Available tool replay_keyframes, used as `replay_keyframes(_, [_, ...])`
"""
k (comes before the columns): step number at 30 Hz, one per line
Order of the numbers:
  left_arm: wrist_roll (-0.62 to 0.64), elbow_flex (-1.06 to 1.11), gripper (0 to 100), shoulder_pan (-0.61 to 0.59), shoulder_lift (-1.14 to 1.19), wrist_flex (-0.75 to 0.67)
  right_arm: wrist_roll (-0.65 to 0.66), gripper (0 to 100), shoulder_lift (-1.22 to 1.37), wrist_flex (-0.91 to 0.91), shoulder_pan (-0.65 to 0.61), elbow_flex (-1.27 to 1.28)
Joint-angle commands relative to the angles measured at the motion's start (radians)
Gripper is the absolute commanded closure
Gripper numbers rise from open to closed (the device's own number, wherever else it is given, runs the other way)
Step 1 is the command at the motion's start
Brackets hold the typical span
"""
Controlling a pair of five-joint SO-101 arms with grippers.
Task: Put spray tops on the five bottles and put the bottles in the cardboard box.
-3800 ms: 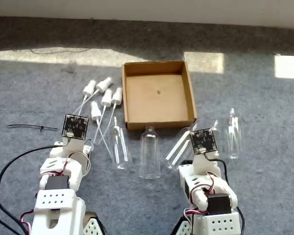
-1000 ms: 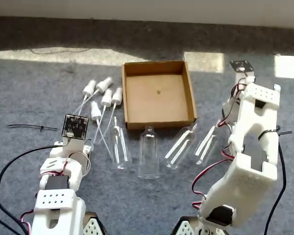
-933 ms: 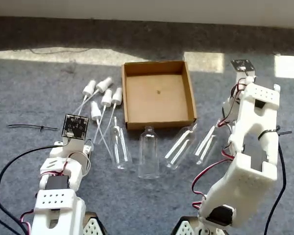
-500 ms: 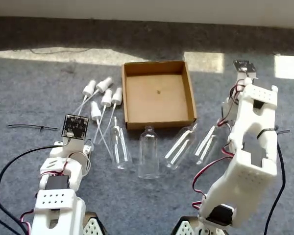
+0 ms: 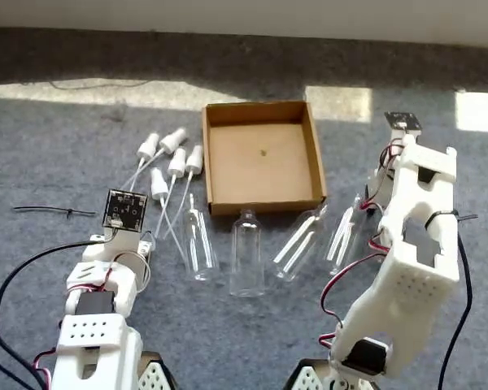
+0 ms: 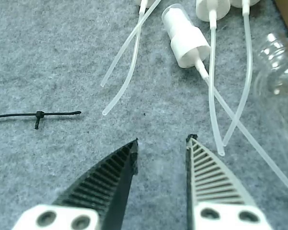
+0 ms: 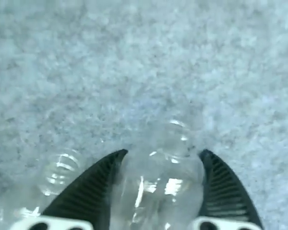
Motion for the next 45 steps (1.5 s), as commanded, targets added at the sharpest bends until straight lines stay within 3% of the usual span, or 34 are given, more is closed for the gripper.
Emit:
replay_keyframes(1, [0.0, 0.021, 84, 0.015, -0.012, -0.018, 0.003, 95.1, -0.018, 0.028, -0.007, -0.045])
replay_keyframes(8, [0.0, 0.021, 84, 0.015, -0.012, -0.018, 0.052, 99.4, -0.114, 0.044, -0.001, -0.194])
replay_keyframes(14, [0.0, 0.021, 84, 0.015, -0.012, -0.018, 0.057, 99.4, -0.252, 0.193, -0.004, -0.208])
replay_keyframes(21, [0.0, 0.021, 84, 0.015, -0.012, -0.018, 0.011, 99.4, -0.486, 0.239, -0.058, -0.185])
replay_keyframes(26, [0.0, 0.021, 84, 0.015, -0.012, -0.018, -0.066, 99.4, -0.73, 0.157, -0.159, -0.002])
replay_keyframes(35, [-0.002, 0.021, 84, 0.041, -0.012, -0.025, -0.095, 99.4, -1.164, -0.191, -0.343, 0.587])
replay_keyframes(38, [-0.005, 0.021, 84, -0.008, -0.012, -0.02, -0.097, 99.4, -1.273, -0.248, -0.394, 0.727])
replay_keyframes(41, [-0.101, -0.038, 84, -0.085, -0.013, -0.017, -0.097, 99.4, -1.363, -0.254, -0.414, 0.817])
replay_keyframes(45, [-0.207, -0.205, 84, -0.203, -0.004, 0.106, -0.172, 99.4, -1.457, -0.255, -0.414, 0.862])
